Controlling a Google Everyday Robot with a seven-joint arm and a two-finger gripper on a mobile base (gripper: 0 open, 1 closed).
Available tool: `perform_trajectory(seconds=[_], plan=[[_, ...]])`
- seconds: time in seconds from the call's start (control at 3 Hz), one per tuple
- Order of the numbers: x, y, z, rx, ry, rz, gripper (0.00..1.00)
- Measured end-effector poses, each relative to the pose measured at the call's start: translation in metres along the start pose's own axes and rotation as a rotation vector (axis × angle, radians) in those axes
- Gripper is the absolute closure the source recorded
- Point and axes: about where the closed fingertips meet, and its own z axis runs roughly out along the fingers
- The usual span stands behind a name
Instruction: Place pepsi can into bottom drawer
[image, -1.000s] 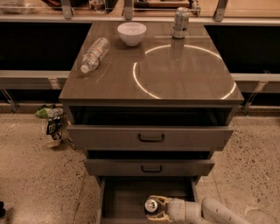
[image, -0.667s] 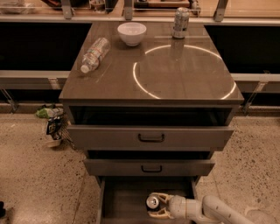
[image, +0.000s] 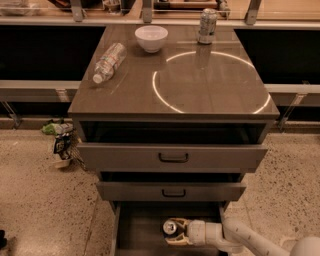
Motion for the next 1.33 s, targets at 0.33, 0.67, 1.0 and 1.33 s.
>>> perform_trajectory(seconds=[0.33, 0.67, 1.0, 1.33], plan=[[0.021, -0.006, 0.012, 0.018, -0.014, 0.009, 1.0], [0.042, -0.01, 0.021, 0.055, -0.028, 0.007, 1.0], [0.062, -0.015, 0.028, 0.065, 0.001, 0.016, 1.0], [0.073, -0.02, 0.037, 0.075, 0.055, 0.029, 0.82]])
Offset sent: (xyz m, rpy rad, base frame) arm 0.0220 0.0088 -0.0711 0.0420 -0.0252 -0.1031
